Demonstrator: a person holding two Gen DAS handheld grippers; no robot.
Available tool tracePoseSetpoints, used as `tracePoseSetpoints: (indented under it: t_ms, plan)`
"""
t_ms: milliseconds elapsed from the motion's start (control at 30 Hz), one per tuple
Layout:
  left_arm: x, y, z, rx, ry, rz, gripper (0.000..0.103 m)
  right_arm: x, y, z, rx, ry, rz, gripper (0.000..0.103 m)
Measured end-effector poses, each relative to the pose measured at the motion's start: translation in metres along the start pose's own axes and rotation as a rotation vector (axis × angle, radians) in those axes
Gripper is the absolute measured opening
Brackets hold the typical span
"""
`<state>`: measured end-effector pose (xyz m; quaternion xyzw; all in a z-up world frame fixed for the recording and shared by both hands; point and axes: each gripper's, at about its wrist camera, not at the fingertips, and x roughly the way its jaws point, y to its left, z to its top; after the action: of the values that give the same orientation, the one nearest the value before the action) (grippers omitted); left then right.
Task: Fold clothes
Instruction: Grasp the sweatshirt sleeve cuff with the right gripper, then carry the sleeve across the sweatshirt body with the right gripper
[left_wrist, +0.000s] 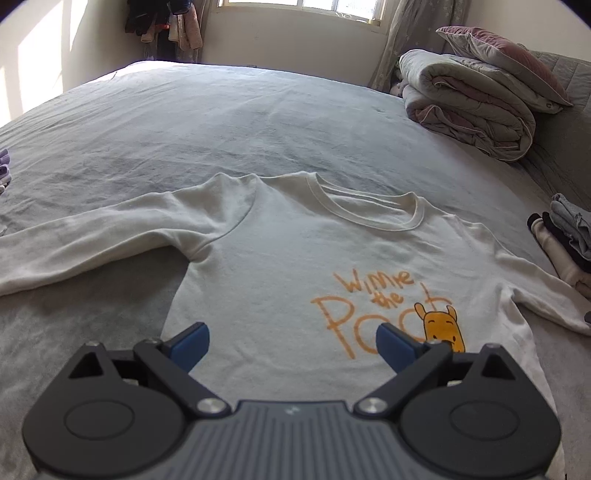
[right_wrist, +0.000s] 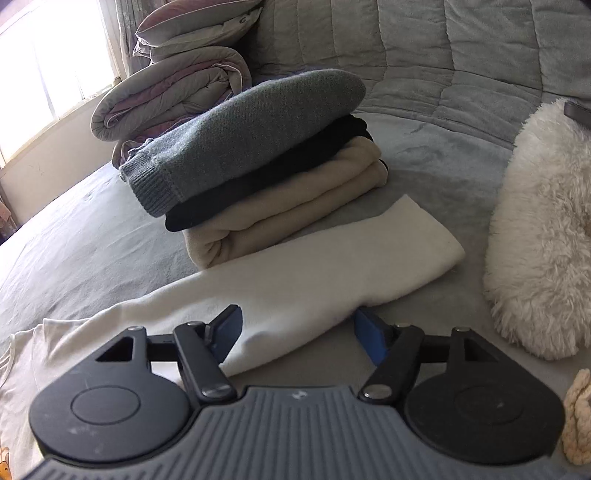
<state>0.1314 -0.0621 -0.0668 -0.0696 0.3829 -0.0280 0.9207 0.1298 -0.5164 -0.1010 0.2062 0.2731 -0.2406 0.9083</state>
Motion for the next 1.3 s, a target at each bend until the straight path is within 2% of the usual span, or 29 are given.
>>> tracePoseSetpoints:
  t_ms: [33,100,133,300,467,667,900,1033,1300]
  plan:
    - [0.001,-0.001,0.002,-0.001,-0.003,-0.008,0.097,0.001,0.000,0.000,-0.001,-0.008,0.003,0.046]
    - [0.001,-0.004,0.004,-0.001,-0.003,-0.028,0.097,0.000,-0.001,0.000,0.006,-0.011,0.025,0.019]
    - [0.001,-0.006,0.006,-0.002,-0.002,-0.040,0.097,-0.002,-0.001,0.001,0.011,-0.015,0.039,0.015]
    - [0.000,-0.015,0.008,0.008,-0.011,-0.097,0.097,-0.022,0.012,0.014,0.022,-0.075,0.130,0.011]
    - [-0.002,-0.025,0.003,0.058,-0.020,-0.143,0.090,-0.049,0.039,0.020,0.017,-0.111,0.273,0.010]
    - [-0.003,-0.035,0.000,0.087,-0.025,-0.168,0.089,-0.078,0.079,0.019,-0.033,-0.126,0.440,0.010]
    - [-0.004,-0.030,0.003,0.014,-0.024,-0.260,0.085,-0.098,0.120,0.000,-0.142,-0.078,0.591,0.010]
    - [-0.003,-0.022,0.005,-0.043,-0.025,-0.295,0.076,-0.107,0.144,-0.013,-0.207,-0.043,0.675,0.010]
    - [0.004,-0.002,0.007,-0.174,-0.003,-0.326,0.066,-0.097,0.179,-0.064,-0.371,0.087,0.712,0.010]
